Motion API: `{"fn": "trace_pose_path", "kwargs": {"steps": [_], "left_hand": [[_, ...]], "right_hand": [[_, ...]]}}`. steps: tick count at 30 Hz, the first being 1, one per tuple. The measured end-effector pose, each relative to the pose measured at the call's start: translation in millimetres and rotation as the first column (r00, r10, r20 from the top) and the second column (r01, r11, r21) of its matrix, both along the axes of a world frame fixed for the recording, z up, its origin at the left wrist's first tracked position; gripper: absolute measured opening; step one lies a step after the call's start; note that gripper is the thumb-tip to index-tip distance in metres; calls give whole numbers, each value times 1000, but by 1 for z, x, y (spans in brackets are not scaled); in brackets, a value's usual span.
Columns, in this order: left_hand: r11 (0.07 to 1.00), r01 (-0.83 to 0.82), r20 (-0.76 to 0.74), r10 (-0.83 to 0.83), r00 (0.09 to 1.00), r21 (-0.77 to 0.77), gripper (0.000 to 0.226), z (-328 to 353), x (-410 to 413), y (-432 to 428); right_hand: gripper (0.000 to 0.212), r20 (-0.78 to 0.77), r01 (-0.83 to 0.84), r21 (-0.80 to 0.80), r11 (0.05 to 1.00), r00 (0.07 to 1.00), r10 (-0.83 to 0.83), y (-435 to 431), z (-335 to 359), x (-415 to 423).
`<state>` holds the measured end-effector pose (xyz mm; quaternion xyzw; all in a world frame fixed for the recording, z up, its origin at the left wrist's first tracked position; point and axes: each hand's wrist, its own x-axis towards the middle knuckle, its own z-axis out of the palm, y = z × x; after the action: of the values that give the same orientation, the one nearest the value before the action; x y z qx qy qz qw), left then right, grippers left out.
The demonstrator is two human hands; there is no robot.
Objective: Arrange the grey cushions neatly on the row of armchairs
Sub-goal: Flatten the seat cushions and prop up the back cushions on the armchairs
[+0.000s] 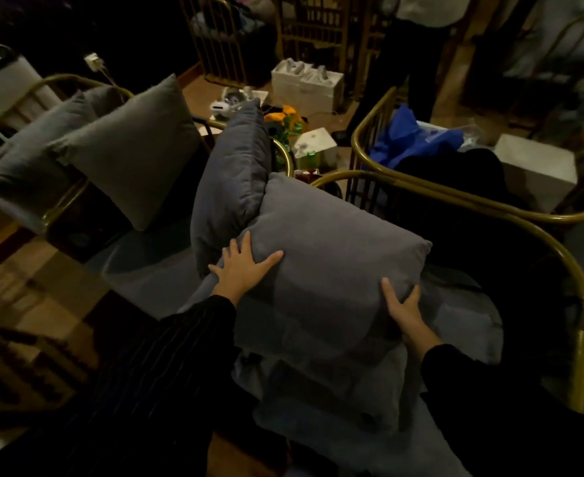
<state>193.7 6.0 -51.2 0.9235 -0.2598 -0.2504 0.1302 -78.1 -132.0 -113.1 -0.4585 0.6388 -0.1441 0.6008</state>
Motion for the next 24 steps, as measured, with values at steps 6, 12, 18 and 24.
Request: {"fn": "trace_pose_path", "kwargs": {"steps": [6, 12, 18, 24], "left_hand": [[980, -189, -119, 181, 976, -58, 117, 9, 26, -15], [971, -135, -42, 129, 991, -196, 73, 20, 21, -23], [931, -126, 68, 158, 985, -342, 32, 57, 16, -4], [787, -131, 90, 231, 969, -602, 27, 110, 25, 29]], "right_hand": [[107, 47, 288, 137, 948, 954, -296, 13, -4, 7], [105, 43, 424, 36, 905, 904, -426, 30, 15, 10], [98, 178, 515, -6, 857, 844, -506, 56, 46, -1], [93, 298, 554, -144, 820, 815, -498, 81, 113, 7]]}}
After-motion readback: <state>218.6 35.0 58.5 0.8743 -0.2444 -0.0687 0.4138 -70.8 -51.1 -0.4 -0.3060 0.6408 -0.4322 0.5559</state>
